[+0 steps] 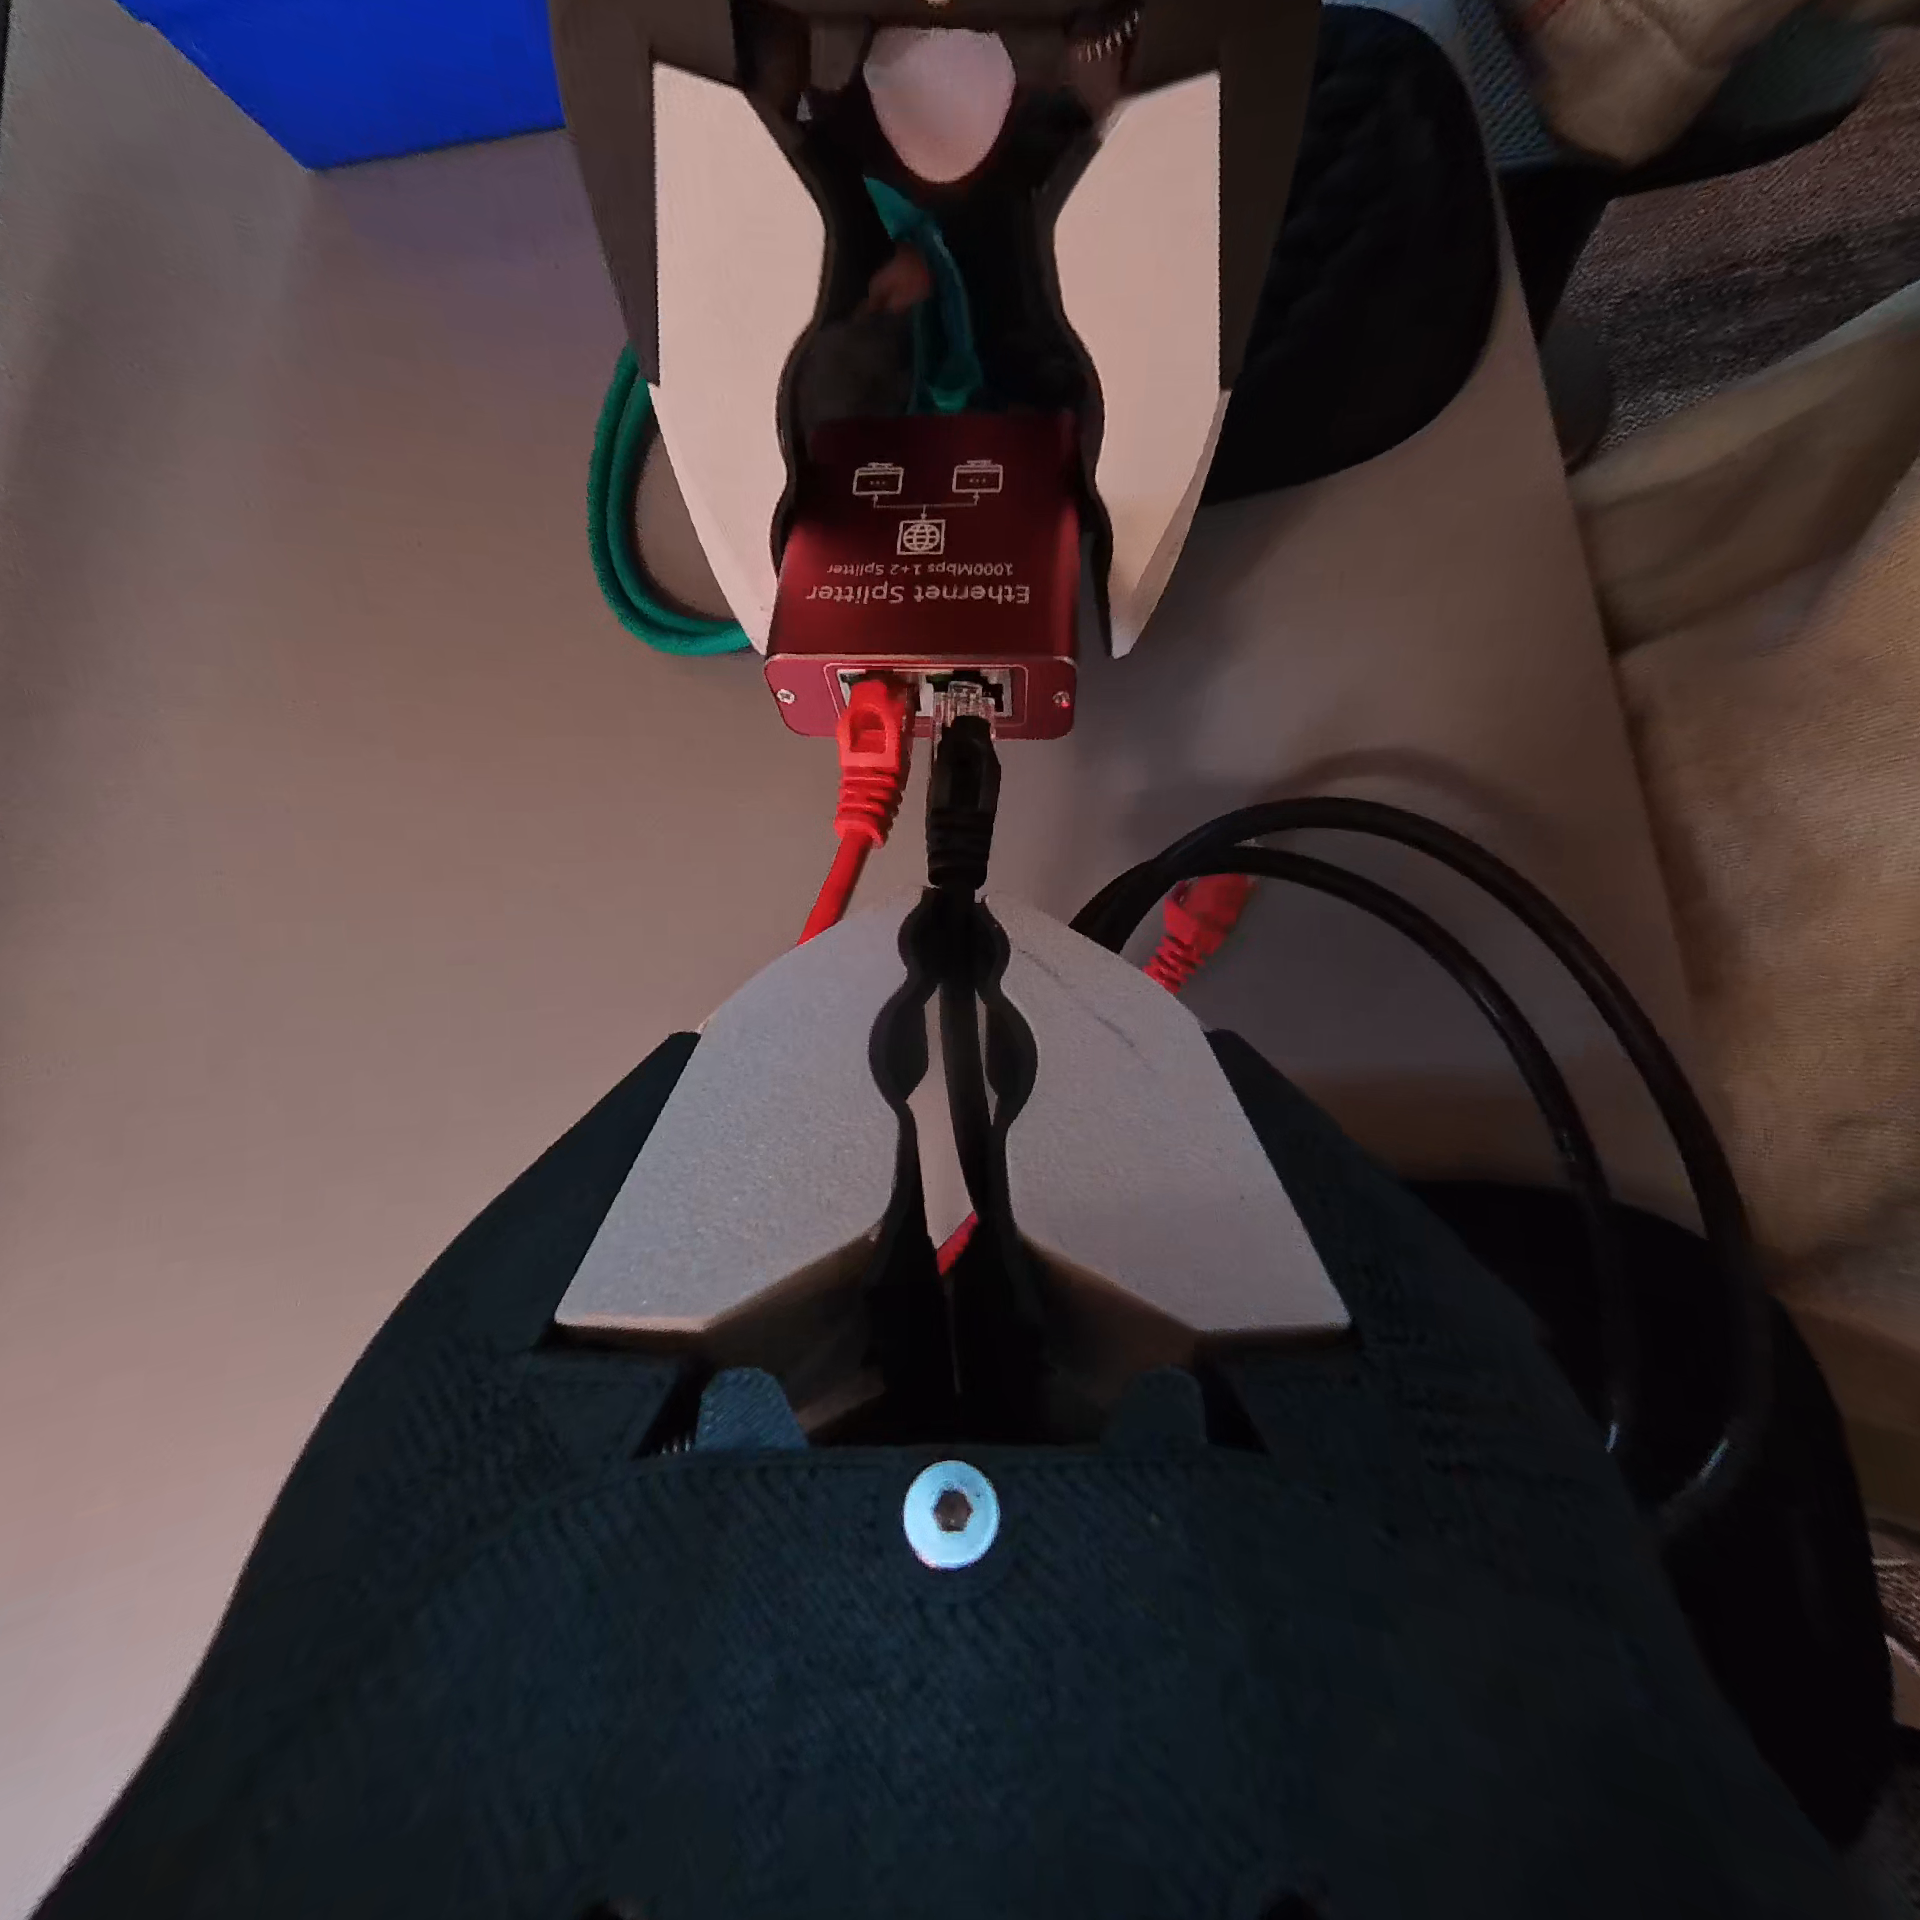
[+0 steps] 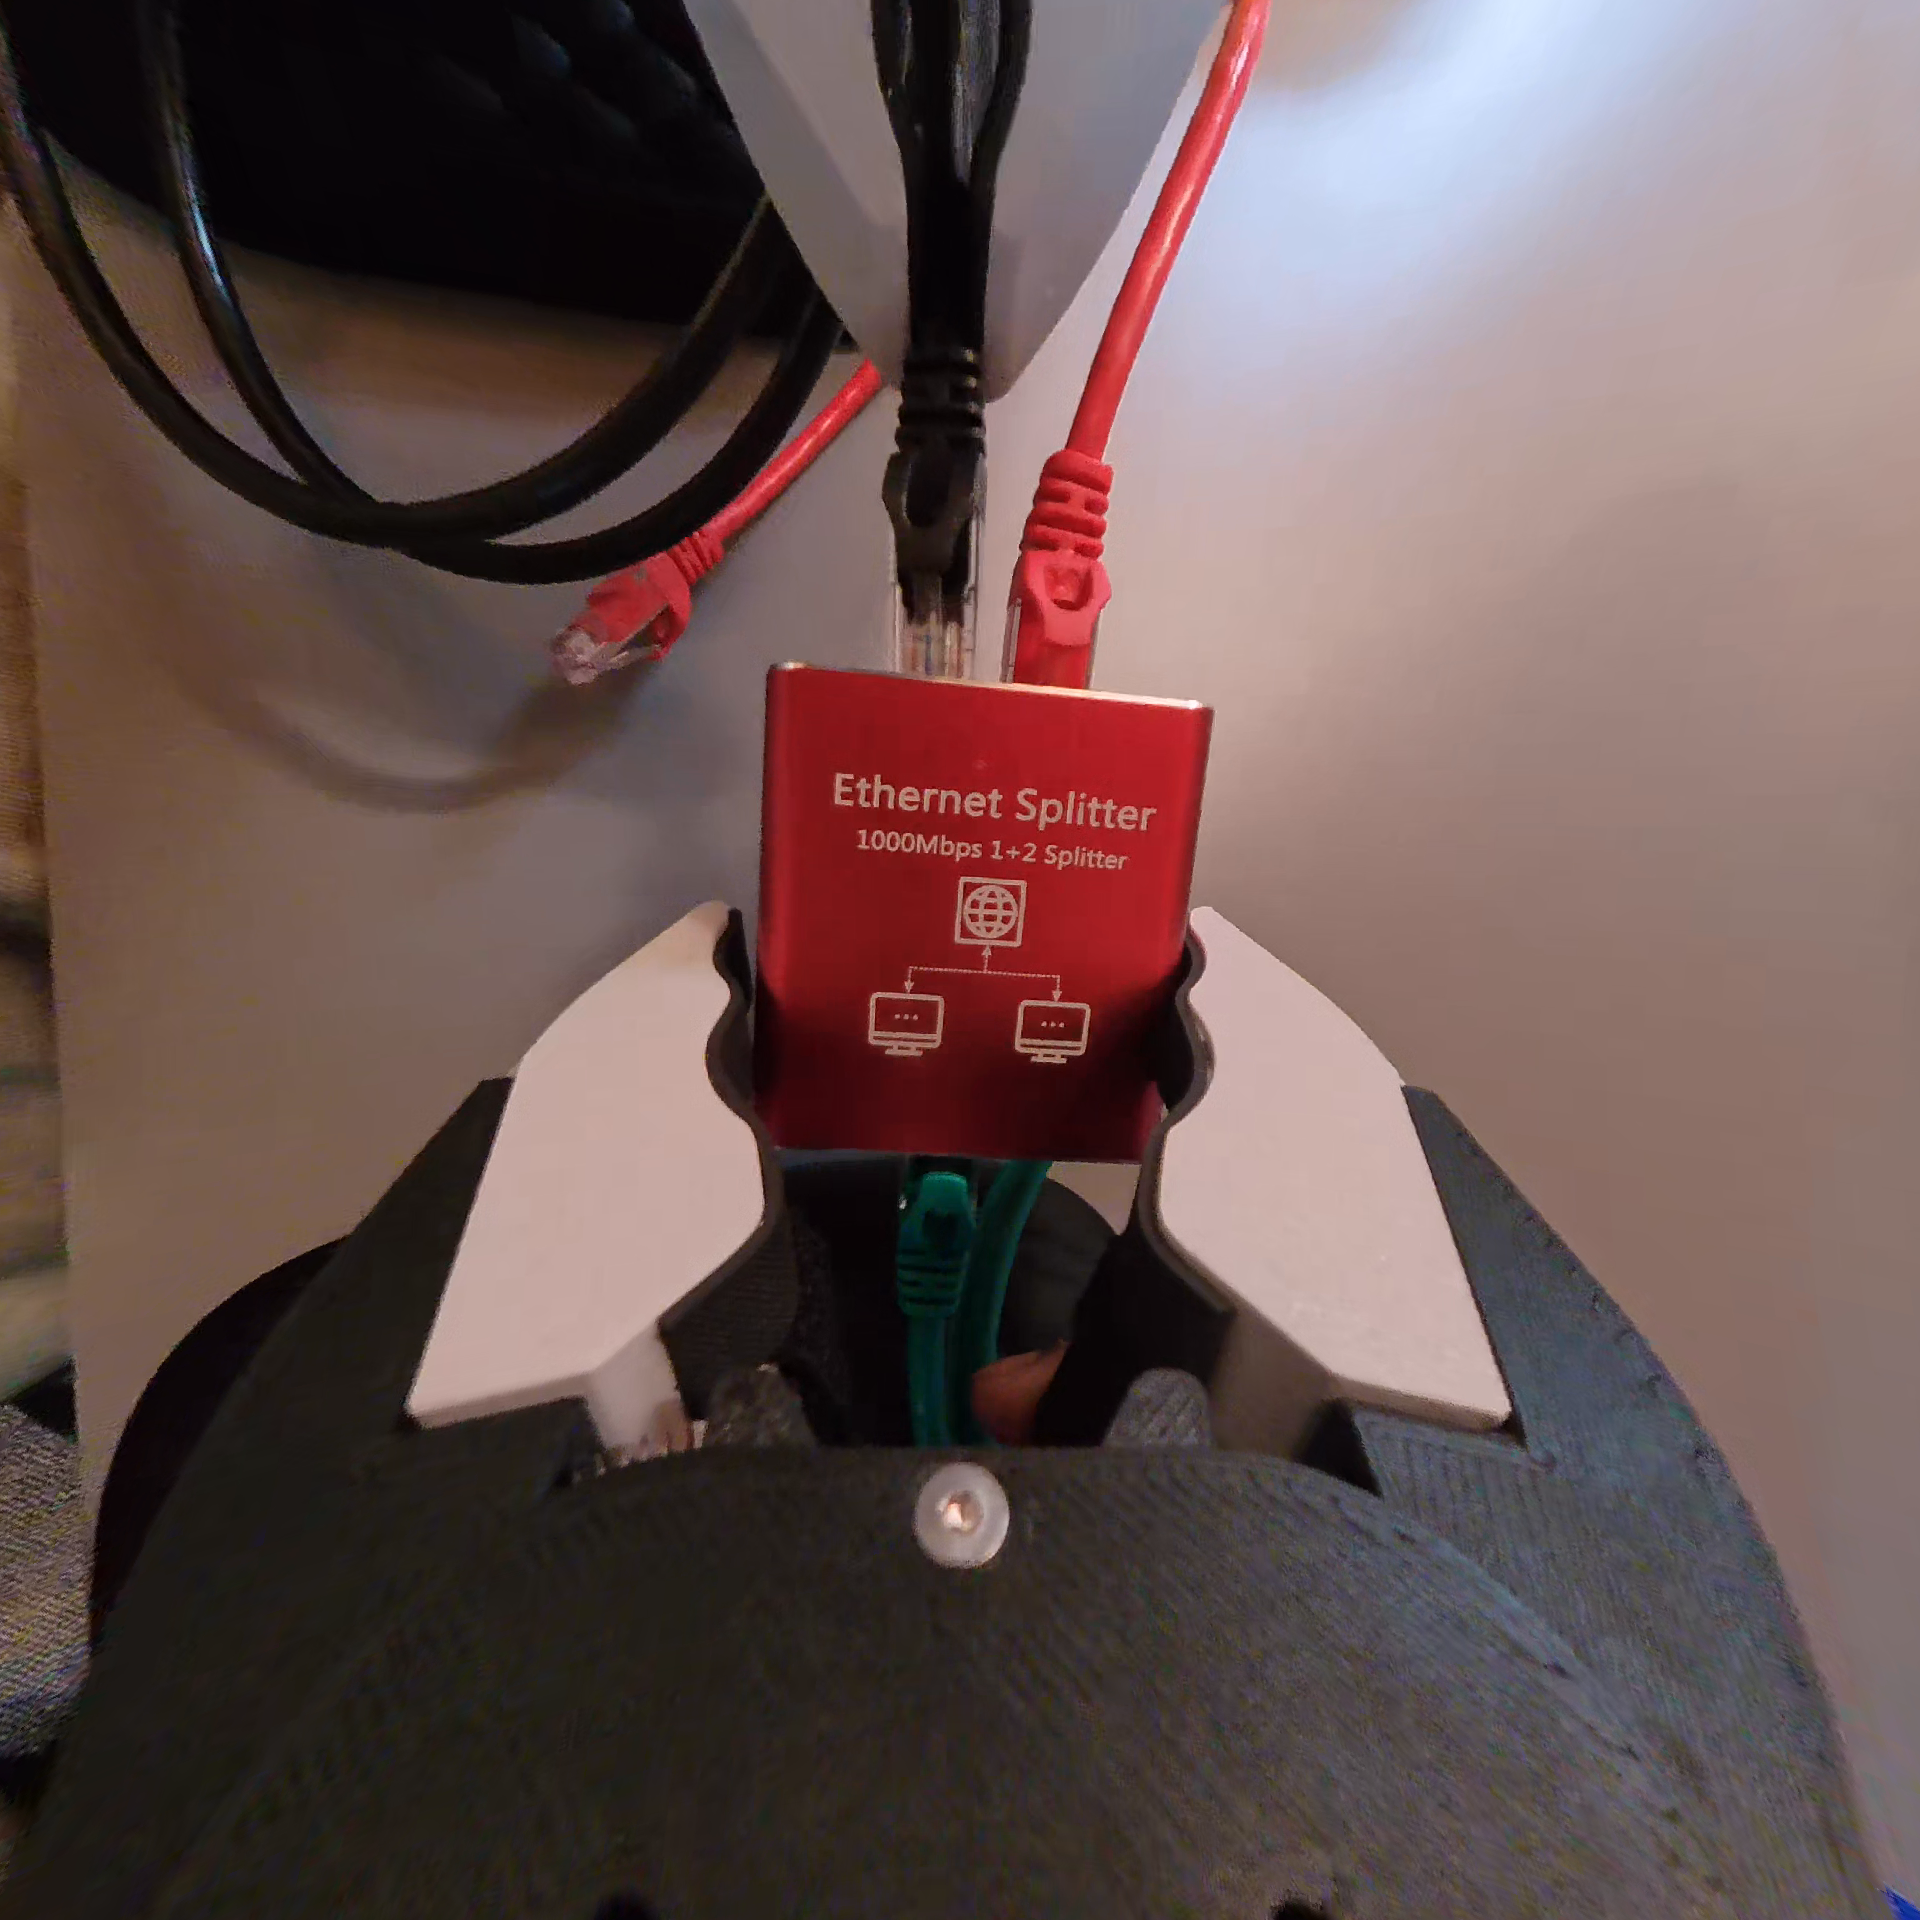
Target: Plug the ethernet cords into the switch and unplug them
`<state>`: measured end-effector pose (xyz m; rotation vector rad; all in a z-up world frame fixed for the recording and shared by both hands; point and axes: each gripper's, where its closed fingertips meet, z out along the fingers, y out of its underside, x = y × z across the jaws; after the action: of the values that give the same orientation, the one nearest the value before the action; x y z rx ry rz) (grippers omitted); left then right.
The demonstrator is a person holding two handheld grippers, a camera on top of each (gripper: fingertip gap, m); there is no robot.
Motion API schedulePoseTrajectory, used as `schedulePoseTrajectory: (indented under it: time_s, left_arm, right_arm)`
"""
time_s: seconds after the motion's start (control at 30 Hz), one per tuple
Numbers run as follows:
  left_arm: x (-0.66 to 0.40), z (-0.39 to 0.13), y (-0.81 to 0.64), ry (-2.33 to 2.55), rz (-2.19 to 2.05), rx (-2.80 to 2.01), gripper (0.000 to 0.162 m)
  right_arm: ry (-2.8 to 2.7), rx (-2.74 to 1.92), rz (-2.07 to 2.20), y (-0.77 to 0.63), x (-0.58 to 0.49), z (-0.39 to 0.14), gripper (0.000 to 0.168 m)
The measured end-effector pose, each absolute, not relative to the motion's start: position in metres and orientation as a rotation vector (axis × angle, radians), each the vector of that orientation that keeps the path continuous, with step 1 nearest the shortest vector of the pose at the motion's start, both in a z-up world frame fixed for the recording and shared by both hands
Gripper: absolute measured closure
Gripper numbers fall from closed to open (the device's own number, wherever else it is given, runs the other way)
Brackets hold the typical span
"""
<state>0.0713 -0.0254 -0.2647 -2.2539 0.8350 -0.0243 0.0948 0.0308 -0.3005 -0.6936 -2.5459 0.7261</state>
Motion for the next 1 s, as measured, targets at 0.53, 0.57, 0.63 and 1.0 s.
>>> schedulePoseTrajectory:
  time_s: [0.53,0.57,0.63,1.0]
  left_arm:
    - [0.074,-0.274,-0.024,0.816,-0.049,-2.337,0.158]
    - [0.076,-0.274,-0.023,0.808,-0.056,-2.335,0.158]
    - [0.078,-0.272,-0.023,0.798,-0.084,-2.338,0.159]
    - [0.065,-0.267,-0.018,0.723,0.052,-2.339,0.155]
  right_arm:
    - [-2.469,-0.625,0.646,0.03,0.088,-0.304,0.091]
    - [-2.472,-0.625,0.642,0.029,0.088,-0.305,0.091]
    - [-2.481,-0.624,0.627,0.029,0.088,-0.307,0.092]
    - [-2.379,-0.633,0.7,0.029,0.08,-0.292,0.092]
